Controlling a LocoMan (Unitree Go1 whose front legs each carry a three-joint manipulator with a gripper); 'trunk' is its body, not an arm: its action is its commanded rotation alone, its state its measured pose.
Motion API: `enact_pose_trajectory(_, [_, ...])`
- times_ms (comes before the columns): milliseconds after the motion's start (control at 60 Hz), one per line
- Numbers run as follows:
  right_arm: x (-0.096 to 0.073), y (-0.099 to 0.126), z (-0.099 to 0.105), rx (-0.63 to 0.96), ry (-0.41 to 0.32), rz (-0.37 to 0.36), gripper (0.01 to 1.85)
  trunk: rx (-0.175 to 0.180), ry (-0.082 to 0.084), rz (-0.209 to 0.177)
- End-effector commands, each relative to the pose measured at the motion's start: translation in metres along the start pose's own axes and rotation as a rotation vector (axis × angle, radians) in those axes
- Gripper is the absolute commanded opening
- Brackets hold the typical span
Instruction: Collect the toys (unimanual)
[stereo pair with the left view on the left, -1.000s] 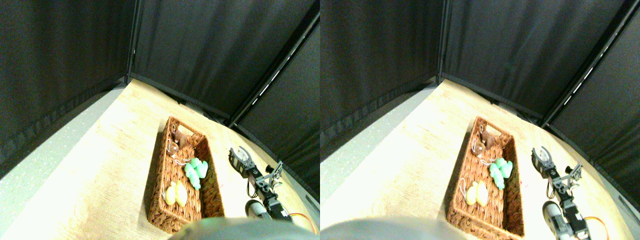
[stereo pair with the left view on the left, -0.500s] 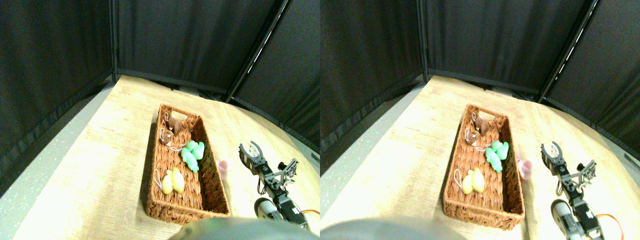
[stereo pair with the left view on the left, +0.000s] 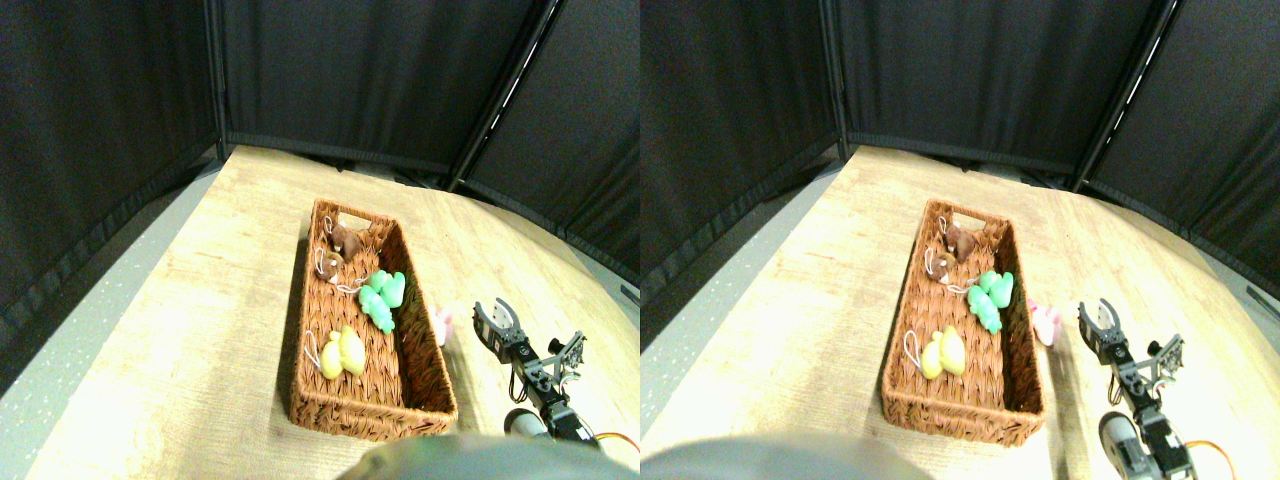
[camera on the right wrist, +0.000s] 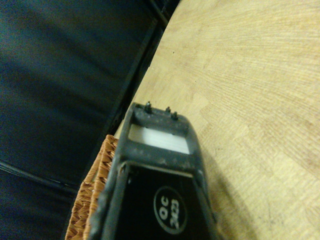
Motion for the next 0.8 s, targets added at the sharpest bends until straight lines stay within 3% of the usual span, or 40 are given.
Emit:
enact_pose_trajectory(17, [0.001, -0.007, 0.004, 0.011, 0.011, -0.028, 0.36, -0.022, 0.021, 0.010])
enact_pose_trajectory(83, [0.001, -0.014, 0.003, 0.009, 0.019, -0.062, 0.41, -0.028, 0.020, 0.014])
enact_pose_trajectory(233, [-0.001, -0.024, -0.003, -0.012, 0.091, -0.175, 0.75, -0.040, 0.020, 0.024])
enact_pose_trajectory(317, [-0.001, -0.024, -0.005, -0.009, 0.110, -0.187, 0.82, -0.045, 0.021, 0.028])
enact_pose_trajectory(433, [0.000, -0.018, -0.009, 0.011, 0.166, -0.166, 0.79, -0.053, 0.014, 0.035])
enact_pose_trajectory(583, [0.006, -0.016, -0.018, 0.040, 0.198, -0.164, 0.71, -0.064, 0.008, 0.048])
enact_pose_trajectory(800, [0.018, -0.015, -0.030, 0.045, 0.216, -0.175, 0.76, -0.077, 0.002, 0.073])
